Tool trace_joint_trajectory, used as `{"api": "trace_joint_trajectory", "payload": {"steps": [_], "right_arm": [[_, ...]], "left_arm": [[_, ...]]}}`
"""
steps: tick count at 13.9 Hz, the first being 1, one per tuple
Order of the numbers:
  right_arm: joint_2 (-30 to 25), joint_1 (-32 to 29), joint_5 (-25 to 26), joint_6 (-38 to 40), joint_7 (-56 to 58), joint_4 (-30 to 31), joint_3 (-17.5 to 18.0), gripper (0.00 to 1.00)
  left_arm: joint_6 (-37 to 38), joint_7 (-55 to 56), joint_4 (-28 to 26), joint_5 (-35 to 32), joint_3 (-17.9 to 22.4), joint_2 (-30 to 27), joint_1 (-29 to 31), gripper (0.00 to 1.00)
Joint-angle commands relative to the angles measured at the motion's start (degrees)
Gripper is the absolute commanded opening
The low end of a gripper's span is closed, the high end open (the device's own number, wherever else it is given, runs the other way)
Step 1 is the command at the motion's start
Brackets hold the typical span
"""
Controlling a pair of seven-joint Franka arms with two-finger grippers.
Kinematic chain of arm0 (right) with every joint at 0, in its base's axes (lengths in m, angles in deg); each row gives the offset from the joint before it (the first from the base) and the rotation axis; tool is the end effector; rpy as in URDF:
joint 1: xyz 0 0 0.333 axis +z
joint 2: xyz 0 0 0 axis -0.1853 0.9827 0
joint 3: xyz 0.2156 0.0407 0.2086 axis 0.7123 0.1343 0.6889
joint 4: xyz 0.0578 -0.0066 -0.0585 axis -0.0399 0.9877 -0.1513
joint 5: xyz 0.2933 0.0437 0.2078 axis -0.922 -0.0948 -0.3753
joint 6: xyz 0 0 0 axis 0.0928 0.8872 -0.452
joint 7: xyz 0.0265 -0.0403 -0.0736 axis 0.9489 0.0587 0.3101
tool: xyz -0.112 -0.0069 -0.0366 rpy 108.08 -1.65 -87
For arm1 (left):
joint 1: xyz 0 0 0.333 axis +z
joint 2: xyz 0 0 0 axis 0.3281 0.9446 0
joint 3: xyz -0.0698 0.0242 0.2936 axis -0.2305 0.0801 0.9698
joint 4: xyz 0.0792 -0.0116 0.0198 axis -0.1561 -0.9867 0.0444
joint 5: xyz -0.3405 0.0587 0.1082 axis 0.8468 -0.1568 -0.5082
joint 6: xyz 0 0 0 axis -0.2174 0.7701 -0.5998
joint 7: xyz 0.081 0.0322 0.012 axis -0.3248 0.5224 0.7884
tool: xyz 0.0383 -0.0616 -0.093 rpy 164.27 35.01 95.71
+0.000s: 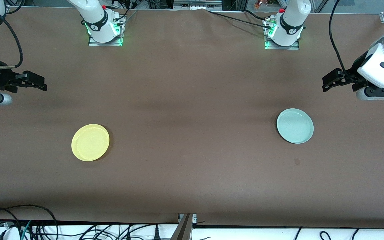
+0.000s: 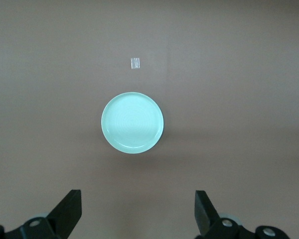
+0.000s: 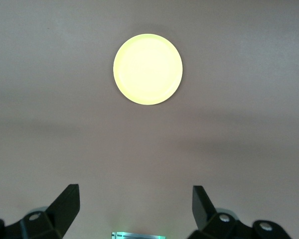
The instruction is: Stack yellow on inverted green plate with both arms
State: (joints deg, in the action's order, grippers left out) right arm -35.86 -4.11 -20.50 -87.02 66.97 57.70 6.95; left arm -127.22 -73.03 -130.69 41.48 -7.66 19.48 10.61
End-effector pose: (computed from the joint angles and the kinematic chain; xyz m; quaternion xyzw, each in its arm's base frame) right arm 0.5604 0.0207 0.5685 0.9968 0.0449 -0.0667 0.0007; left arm 0.5402 -0.0561 0.5822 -0.9991 -0.0251 0.0350 0.0042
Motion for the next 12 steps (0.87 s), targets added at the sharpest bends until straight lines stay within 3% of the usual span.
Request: {"api": "trace_joint_trajectory", "payload": {"steps": [1,7,9,12], "right_arm": [[0.21,0.10,0.71,0.48,-0.90,-0.91,-0.09,1.00],[0.21,0.02,0.62,0.48,-0.90,-0.91,-0.09,1.00],[0.21,-0.16,0.53,0.48,-0.90,-0.91,-0.17,1.00],[0.21,0.02,0.44,0.48,-1.08,-0.91,-0.18,1.00]], "left_arm": [[2.63,-1.41,2.98,-1.35,0.52,1.68,1.33,1.00],[1.50,-6.51,0.62,-4.23,0.53,8.34,6.96,1.00],[-6.55,-6.60,-6.55,-4.86,0.53,8.53,8.01,1.00],[-24.91,-6.78,-20.70,-4.69,0.09,8.09,11.44,1.00]]}}
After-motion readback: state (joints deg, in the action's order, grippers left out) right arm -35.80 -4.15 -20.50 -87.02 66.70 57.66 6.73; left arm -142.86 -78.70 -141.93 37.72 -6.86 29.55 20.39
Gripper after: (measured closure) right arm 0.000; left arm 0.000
